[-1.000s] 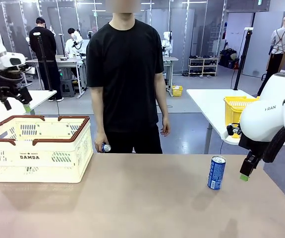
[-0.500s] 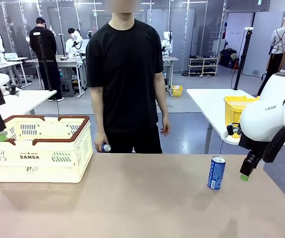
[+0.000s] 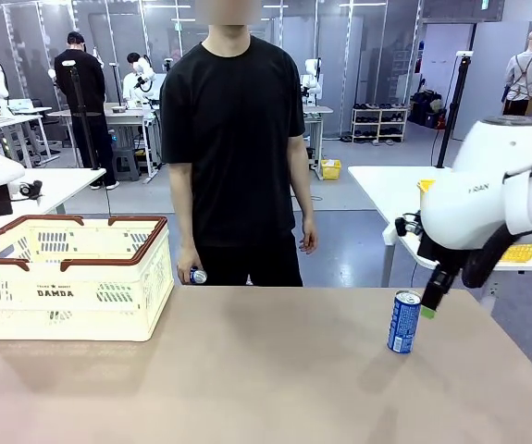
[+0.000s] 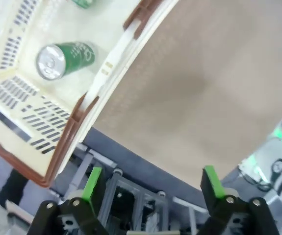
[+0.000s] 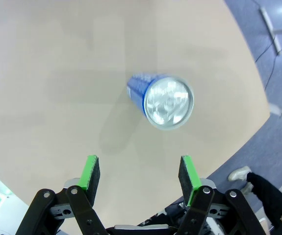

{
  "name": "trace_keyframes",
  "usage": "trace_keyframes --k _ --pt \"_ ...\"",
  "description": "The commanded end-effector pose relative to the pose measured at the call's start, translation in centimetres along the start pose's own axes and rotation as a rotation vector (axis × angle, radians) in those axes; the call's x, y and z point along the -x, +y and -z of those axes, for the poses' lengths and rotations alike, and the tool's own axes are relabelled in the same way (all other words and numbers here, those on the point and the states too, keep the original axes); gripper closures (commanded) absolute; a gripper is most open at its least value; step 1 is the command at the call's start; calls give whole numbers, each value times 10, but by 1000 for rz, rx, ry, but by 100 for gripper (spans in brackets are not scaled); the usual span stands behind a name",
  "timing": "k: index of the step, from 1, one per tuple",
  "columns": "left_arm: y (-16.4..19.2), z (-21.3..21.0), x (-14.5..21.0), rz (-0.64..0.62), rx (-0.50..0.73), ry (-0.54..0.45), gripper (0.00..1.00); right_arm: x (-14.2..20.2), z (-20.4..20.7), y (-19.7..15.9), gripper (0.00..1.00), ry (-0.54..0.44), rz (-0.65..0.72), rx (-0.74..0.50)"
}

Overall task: Place the drinks into the Shopping basket.
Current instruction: Pick up one drink and place it into the Shopping basket.

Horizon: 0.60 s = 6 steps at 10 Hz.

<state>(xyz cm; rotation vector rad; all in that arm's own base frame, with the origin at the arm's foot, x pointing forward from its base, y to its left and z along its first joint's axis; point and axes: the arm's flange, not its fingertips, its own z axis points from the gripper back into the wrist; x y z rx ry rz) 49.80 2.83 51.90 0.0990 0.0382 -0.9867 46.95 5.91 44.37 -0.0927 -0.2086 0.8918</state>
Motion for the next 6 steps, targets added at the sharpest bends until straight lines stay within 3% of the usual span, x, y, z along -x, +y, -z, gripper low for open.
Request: trace_keyframes --k 1,6 --pt "1 -4 5 -39 4 -17 2 -22 -2 -9 19 7 -41 -16" --pt "1 -4 5 -39 4 -17 2 -49 -13 -34 19 60 -72 -44"
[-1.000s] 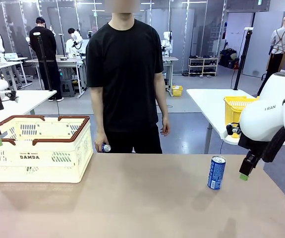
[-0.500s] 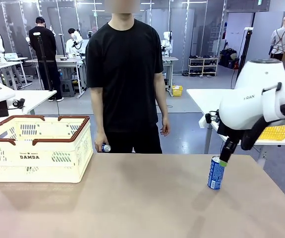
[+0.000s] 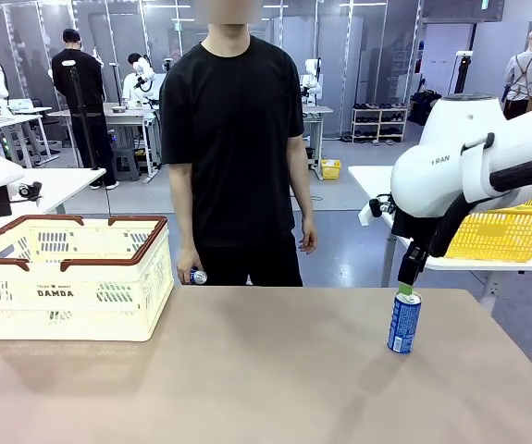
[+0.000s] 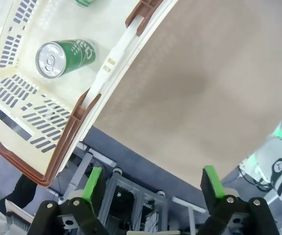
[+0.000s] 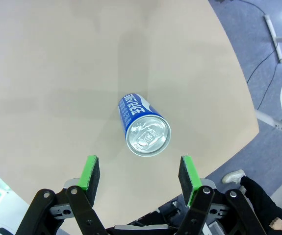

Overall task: Place the drinks into the Shopping basket.
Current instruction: Pick up one drink and place it into the Shopping basket.

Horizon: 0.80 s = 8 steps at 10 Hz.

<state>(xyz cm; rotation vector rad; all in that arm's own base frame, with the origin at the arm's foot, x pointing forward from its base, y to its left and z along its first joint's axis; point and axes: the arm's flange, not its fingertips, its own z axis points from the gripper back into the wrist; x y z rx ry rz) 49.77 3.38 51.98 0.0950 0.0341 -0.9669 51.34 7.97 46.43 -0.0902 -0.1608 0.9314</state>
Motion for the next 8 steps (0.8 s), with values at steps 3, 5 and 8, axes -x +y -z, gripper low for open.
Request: trace_keyframes --k 3,5,8 --pt "-2 -3 0 -19 2 -12 2 -2 -8 -18 19 63 -43 -59" --pt "-2 -3 0 -19 2 -12 2 -1 -2 -10 19 31 -7 -26" --pt "-2 -3 0 -19 2 -12 2 -1 -1 -14 19 20 -35 -49"
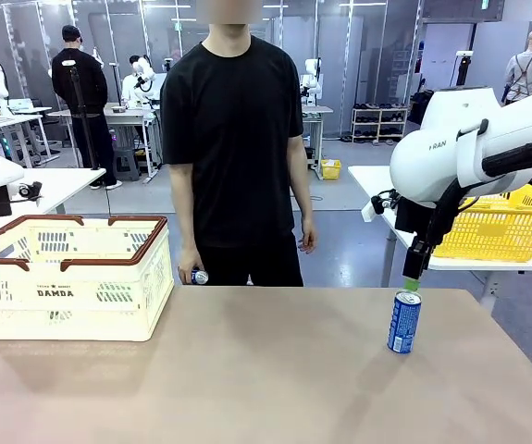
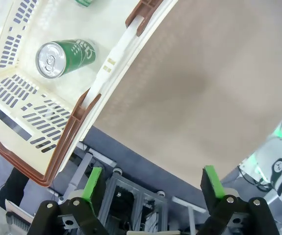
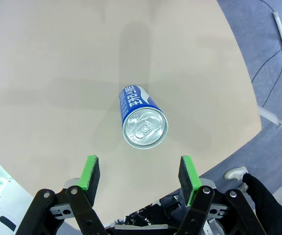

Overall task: Place the drinks into the Shopping basket.
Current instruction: Pick up one drink and place it into the Shopping basket.

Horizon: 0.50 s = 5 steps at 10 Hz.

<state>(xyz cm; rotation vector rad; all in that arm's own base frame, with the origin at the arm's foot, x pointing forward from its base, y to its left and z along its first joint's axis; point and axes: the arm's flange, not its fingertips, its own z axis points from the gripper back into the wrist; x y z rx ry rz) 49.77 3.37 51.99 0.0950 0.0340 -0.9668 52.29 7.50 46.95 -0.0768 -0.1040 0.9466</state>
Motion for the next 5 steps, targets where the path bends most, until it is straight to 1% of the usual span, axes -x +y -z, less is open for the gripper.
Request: trace_keyframes --k 1,2,4,5 --pt "-2 -3 0 -19 2 -12 2 0 4 -5 7 -18 -24 -55" --pt "-2 -3 0 -19 2 -12 2 0 6 -6 0 -22 -20 -36" --pt "-2 -3 0 -19 2 -12 2 -1 7 -8 0 -10 -12 -41" --pt "-2 -3 0 -19 2 -12 2 -2 8 -9 0 -12 -26 -23"
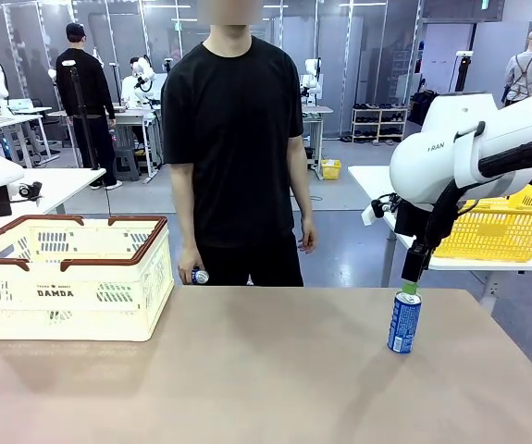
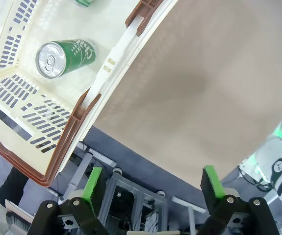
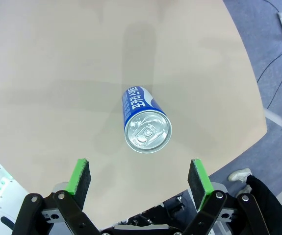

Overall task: Place the drinks into the Shopping basket.
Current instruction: Pick up one drink and place it into the Shopping basket.

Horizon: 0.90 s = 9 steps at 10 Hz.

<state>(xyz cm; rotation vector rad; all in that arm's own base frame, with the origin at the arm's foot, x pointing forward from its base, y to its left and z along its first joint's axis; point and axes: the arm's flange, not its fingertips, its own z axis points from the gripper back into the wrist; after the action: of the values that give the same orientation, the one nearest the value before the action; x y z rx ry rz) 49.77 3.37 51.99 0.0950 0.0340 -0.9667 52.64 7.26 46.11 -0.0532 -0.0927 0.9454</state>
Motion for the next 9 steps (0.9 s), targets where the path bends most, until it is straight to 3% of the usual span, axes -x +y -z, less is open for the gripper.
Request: trace_keyframes --k 1,9 --pt "-2 -3 0 -19 2 -12 2 -3 -1 -7 0 -9 -33 3" --pt "-2 -3 0 -19 2 -12 2 -9 42 -30 0 13 -61 -26"
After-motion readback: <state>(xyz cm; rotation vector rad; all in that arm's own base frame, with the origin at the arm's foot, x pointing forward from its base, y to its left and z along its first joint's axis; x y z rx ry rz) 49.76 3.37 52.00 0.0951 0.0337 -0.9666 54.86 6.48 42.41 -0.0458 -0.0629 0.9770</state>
